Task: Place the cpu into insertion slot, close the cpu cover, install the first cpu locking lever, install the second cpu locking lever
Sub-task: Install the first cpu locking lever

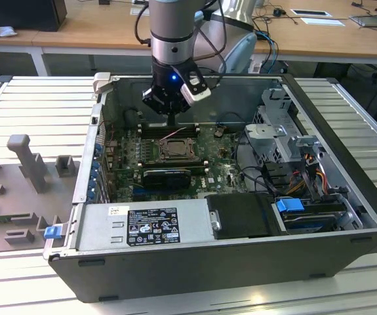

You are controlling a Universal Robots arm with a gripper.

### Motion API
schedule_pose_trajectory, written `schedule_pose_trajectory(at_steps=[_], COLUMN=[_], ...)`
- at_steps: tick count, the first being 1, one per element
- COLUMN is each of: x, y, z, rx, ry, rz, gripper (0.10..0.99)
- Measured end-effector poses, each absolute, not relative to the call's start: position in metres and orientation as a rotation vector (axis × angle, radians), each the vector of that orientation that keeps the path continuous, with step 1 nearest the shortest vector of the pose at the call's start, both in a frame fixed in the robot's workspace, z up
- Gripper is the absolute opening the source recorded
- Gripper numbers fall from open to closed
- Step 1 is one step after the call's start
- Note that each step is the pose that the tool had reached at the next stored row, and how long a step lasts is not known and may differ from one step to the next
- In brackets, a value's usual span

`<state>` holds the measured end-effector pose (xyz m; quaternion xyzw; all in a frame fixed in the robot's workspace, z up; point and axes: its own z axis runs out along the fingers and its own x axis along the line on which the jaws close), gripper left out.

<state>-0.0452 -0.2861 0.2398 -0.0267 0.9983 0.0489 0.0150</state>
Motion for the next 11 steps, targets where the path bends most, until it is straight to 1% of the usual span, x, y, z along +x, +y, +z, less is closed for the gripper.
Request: schedule_pose_trajectory(at_steps=[11], x=[-0.031], y=[-0.286], z=[0.226], rx=[-0.084], ry=[3.107], rz=[0.152], gripper=[0.106])
